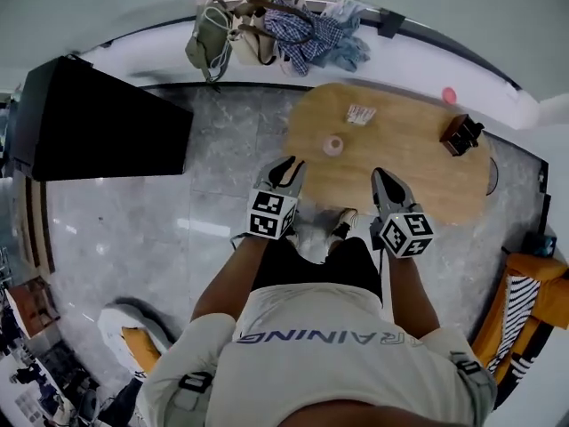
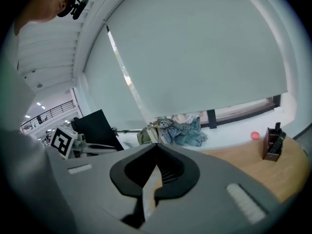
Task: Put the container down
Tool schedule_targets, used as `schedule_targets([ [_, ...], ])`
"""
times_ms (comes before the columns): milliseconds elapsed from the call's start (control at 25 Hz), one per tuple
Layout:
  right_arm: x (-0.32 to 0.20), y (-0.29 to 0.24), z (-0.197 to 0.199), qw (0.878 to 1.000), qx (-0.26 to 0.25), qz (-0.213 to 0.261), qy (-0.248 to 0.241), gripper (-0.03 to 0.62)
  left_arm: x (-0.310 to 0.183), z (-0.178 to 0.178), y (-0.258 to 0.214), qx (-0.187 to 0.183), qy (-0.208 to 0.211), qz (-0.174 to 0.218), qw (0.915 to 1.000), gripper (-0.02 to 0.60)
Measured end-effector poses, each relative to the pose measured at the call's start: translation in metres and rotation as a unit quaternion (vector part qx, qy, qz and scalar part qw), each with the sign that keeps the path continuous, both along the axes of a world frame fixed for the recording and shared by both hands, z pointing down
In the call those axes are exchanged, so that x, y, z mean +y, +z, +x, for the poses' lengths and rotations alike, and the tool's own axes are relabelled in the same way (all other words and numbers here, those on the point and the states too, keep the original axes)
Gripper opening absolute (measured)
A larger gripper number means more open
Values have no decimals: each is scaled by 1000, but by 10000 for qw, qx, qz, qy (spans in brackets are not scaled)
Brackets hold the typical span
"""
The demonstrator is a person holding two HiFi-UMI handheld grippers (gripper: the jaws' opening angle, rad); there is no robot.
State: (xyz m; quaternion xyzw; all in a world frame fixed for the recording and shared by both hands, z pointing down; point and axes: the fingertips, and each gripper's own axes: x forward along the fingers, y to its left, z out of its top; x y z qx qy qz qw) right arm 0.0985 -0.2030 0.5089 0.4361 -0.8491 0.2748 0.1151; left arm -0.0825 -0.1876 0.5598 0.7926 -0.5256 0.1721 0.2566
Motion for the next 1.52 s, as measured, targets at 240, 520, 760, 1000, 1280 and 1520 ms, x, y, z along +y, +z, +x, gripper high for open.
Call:
schedule_targets([
  [240,-5,-84,-27,9978,-28,658,-99,15,28,-56,-106,-22,-626,707,9955,31],
  [520,-33,-178,-22,9875,-107,1574,64,15,15,-71,-202,123,-660,1513,9862,5],
  [760,-31,-216,-26,9803,16,1968,-161,15,-8,-49,-244,223,-408,1897,9807,2],
  [1000,-31,-216,-24,9816,32,1905,-90,15,-16,-40,-249,337,-210,1869,9816,-2],
  [1280,-34,-211,-29,9825,11,1850,-235,15,-26,-37,-249,400,-191,1870,9814,-2],
  [1520,-39,-212,-31,9825,47,1855,-143,15,-35,-41,-252,446,-145,1834,9819,-2],
])
